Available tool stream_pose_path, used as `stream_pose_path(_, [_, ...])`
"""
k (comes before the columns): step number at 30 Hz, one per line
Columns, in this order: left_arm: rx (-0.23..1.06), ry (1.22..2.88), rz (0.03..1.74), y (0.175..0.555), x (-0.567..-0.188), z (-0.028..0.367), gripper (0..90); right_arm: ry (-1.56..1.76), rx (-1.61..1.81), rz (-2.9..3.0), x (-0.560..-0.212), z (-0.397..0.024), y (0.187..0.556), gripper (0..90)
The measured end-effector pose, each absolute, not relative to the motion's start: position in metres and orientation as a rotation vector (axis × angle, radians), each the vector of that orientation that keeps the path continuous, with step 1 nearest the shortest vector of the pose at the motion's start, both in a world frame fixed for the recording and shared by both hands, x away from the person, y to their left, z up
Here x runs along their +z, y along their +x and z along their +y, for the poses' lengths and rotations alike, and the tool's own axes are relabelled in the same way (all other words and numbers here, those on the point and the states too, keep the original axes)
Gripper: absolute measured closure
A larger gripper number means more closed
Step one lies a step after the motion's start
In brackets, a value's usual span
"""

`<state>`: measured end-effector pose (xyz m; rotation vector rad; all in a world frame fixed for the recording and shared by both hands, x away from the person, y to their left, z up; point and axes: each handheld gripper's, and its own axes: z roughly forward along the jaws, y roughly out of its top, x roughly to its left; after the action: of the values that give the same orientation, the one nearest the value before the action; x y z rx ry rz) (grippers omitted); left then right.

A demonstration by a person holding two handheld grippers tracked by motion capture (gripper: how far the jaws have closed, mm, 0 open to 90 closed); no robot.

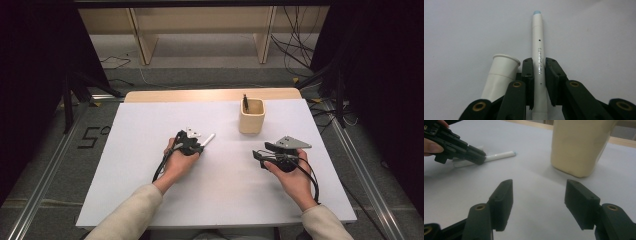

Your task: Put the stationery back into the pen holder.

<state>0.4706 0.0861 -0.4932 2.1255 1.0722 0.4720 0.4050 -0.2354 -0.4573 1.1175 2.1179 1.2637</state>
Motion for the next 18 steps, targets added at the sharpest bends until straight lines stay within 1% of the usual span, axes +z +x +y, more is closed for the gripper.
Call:
stream_pose_path(5, [0.496, 2.135, 1.067, 0.4692, -0.4931, 0.0839, 78.4, 1.120, 1.262, 2.117, -0.4577, -0.2356, 0.4052, 40.7])
stream_pose_path(18, [0.500, 2.125, 1.082, 0.4682, -0.4933, 0.0836, 78.8, 1.127, 1.255, 2.125, -0.4590, -0.2354, 0.4056, 40.6])
